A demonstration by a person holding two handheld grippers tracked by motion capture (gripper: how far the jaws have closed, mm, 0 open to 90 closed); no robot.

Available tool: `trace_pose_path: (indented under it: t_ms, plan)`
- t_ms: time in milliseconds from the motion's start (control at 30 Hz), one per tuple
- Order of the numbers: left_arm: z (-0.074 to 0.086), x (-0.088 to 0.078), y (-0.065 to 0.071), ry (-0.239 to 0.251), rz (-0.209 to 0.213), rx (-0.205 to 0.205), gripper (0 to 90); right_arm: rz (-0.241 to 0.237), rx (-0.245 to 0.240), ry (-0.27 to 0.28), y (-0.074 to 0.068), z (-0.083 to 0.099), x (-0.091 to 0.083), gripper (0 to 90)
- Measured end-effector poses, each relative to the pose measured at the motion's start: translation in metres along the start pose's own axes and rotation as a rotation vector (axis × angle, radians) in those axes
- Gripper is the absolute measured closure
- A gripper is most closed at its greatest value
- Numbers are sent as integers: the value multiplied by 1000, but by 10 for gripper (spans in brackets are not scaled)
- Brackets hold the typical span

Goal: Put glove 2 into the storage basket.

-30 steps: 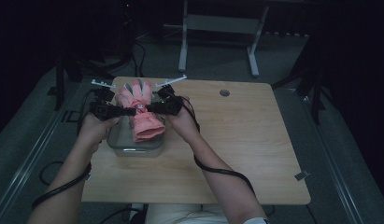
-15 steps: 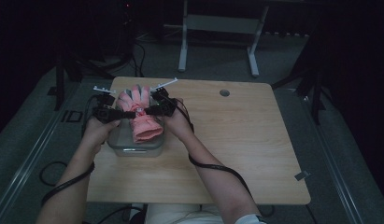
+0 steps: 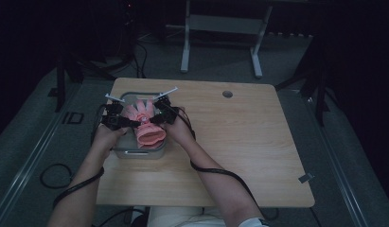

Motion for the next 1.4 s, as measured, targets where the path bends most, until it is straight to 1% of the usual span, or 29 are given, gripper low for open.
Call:
trace_pose_path:
  t_ms: [33, 100, 167, 233, 300, 400, 467, 500, 567, 600, 633, 733, 833, 900, 933, 1033, 1100, 1133, 1200, 1300, 1400]
  plan:
    - [0, 1, 0, -7, -6, -1, 764, 3, 6, -4, 1, 0, 1, 734]
    - [-1, 3, 0, -14, -11, -17, 744, 5, 17, -17, 3, 0, 1, 715]
    - [-2, 4, 0, -26, -32, -14, 701, 6, 18, -19, 5, -1, 2, 685]
    - [-3, 4, 2, -41, -58, 19, 668, 8, 18, -21, 7, -1, 2, 647]
    - [-5, 3, 3, -40, -85, 40, 622, 6, 27, -17, 8, -2, 1, 623]
    - [-7, 6, 3, -30, -93, 46, 579, 13, 38, -5, 11, -2, -2, 596]
    - [-8, 9, 3, -19, -98, 42, 570, 14, 40, 2, 13, -3, -5, 587]
    - [-8, 12, 5, -15, -112, 57, 566, 15, 41, 2, 13, -3, -6, 585]
    - [-8, 14, 7, -15, -132, 69, 558, 14, 35, -3, 15, -2, -6, 591]
    - [-8, 14, 7, -15, -132, 69, 554, 14, 35, -3, 15, -2, -6, 591]
    - [-7, 13, 9, -17, -151, 82, 554, 15, 40, -4, 16, -1, -6, 590]
    - [-4, 10, 10, -22, -156, 79, 551, 2, 42, -12, 16, -1, -5, 578]
    - [-2, 9, 9, -23, -169, 79, 550, -13, 33, -14, 14, 0, -3, 560]
    - [-2, 8, 8, -18, -176, 78, 527, -17, 44, -11, 14, 0, -2, 558]
    - [-2, 7, 8, -12, -173, 71, 515, -16, 42, -9, 14, -1, -2, 554]
    - [-4, 2, 8, 16, -180, 72, 452, -11, 27, 10, 14, -4, -9, 544]
    - [-6, -1, 8, 28, -190, 84, 422, -17, 29, 24, 14, -7, -14, 532]
    - [-6, -2, 8, 36, -194, 97, 421, -19, 27, 30, 14, -8, -17, 525]
    - [-8, -3, 10, 52, -202, 105, 420, -23, 25, 36, 14, -10, -20, 519]
    - [-10, -7, 12, 73, -224, 132, 415, -27, 17, 51, 12, -12, -24, 511]
    - [-11, -10, 13, 92, -228, 141, 393, -34, 22, 63, 12, -13, -28, 500]
Point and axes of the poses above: each handheld gripper's, and its own axes: x roughly forward along the jaws, z roughly out of its underside, y roughly to its right, the point moved 5 cm from there along x, roughly forward along the jaws, and after that the axes turned 9 degrees about y, right-handed, at the moved point
